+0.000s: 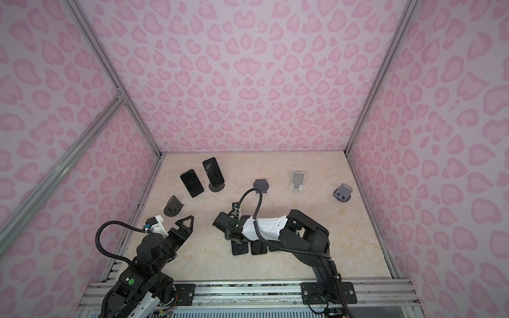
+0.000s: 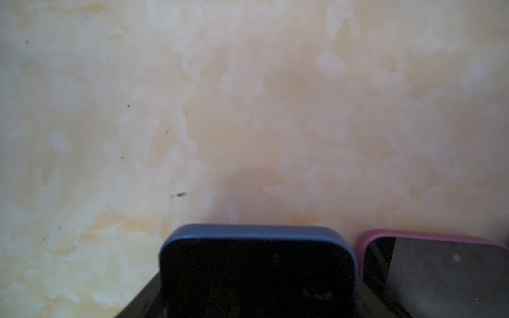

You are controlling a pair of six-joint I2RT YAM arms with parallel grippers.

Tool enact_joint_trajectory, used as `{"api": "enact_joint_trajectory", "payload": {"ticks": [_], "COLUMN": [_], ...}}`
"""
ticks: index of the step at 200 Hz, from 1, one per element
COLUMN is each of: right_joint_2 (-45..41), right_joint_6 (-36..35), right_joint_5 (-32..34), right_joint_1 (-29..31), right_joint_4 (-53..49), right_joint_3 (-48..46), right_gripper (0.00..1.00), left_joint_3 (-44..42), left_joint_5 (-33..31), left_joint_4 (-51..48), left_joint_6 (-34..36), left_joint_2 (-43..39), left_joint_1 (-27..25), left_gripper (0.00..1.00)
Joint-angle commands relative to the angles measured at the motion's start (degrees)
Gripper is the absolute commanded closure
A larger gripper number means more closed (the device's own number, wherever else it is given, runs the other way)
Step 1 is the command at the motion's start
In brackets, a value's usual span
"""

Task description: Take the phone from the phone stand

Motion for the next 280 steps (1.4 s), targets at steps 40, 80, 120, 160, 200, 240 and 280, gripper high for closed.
{"api": "enact_joint_trajectory", "payload": {"ticks": [40, 80, 120, 160, 200, 240, 280], "right_joint_2": [1.27, 0.35, -0.35, -0.88, -2.65, -7.61, -17.53], "right_joint_6": [2.11, 2.11, 1.64, 1.89, 1.24, -2.15, -7.59], "right_joint_5": [-0.59, -0.67, -1.00, -1.66, -1.46, 0.41, 3.36], "right_joint_1": [0.32, 0.22, -0.23, 0.00, 0.10, 0.12, 0.19], "right_joint_4": [-0.05, 0.77, 1.44, 2.39, 2.53, 0.74, 2.97], "right_joint_3": [-1.13, -2.17, -2.88, -3.96, -4.47, -3.24, -7.55], "right_gripper": [0.26, 0.23, 0.22, 0.22, 0.22, 0.20, 0.12], "left_joint_3": [0.60, 1.67, 3.48, 4.60, 5.27, 7.89, 17.31], "left_joint_5": [0.02, 0.46, 1.20, 2.05, 2.23, 2.25, -4.51], "left_joint_4": [2.99, 3.24, 3.17, 2.72, 3.07, 3.44, -0.87], "left_joint_6": [-1.56, -1.16, -0.19, -0.53, -0.69, 1.44, 9.16], "left_joint_2": [1.72, 2.81, 4.97, 6.49, 7.46, 11.49, 21.30], "left_joint_1": [0.05, 0.05, 0.06, 0.06, 0.00, -0.01, 0.01], "left_gripper": [0.03, 0.03, 0.03, 0.03, 0.03, 0.03, 0.13]}}
